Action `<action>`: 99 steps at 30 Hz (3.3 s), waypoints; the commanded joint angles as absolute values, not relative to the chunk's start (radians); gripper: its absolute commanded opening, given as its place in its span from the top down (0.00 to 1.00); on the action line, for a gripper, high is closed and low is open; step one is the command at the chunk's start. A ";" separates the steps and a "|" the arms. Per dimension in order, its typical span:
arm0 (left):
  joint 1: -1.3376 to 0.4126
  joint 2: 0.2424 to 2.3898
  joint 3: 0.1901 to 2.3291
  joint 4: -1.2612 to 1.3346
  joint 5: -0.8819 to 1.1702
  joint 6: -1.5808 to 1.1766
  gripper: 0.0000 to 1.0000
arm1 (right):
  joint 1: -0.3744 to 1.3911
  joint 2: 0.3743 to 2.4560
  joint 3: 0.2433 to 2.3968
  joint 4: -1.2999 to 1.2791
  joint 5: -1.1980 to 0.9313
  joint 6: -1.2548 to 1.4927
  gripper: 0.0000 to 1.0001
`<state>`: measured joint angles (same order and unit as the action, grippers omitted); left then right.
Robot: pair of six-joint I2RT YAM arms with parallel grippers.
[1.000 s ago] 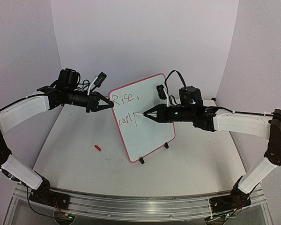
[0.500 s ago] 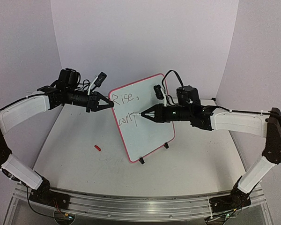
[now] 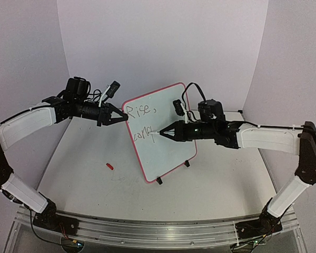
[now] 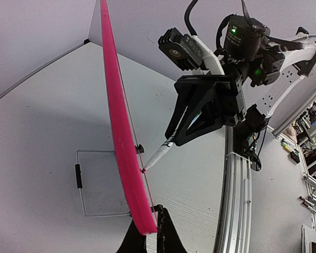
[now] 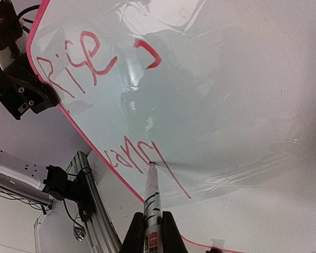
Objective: Write a sentence on the whiteboard
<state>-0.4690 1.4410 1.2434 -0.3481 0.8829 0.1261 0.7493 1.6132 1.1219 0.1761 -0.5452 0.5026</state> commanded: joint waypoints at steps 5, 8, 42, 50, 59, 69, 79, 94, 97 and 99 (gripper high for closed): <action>-0.517 1.488 1.223 -0.483 0.884 0.184 1.00 | 0.750 1.562 1.109 0.170 -0.476 0.503 1.00; -0.517 1.488 1.223 -0.483 0.884 0.184 1.00 | 0.751 1.551 1.107 0.170 -0.455 0.499 1.00; -0.520 1.479 1.223 -0.491 0.875 0.189 1.00 | 0.729 1.453 1.054 0.172 -0.603 0.459 1.00; -0.520 1.480 1.224 -0.493 0.873 0.190 1.00 | 0.715 1.492 1.080 0.170 -0.618 0.453 1.00; -0.520 1.478 1.223 -0.494 0.872 0.192 1.00 | 0.715 1.534 1.120 0.169 -0.582 0.449 1.00; -0.520 1.480 1.223 -0.495 0.874 0.192 1.00 | 0.711 1.561 1.154 0.169 -0.558 0.443 1.00; -0.520 1.478 1.224 -0.493 0.875 0.192 1.00 | 0.702 1.576 1.156 0.170 -0.514 0.453 1.00; -0.521 1.482 1.224 -0.493 0.876 0.192 1.00 | 0.700 1.551 1.078 0.165 -0.497 0.477 1.00; -0.520 1.482 1.224 -0.492 0.877 0.191 1.00 | 0.698 1.542 1.074 0.163 -0.482 0.477 1.00; -0.520 1.483 1.224 -0.492 0.878 0.190 1.00 | 0.696 1.540 1.077 0.163 -0.476 0.475 1.00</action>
<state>-0.4789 1.4410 1.2434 -0.3401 0.8783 0.1307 0.7071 1.5688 1.0798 0.1499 -0.5310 0.4725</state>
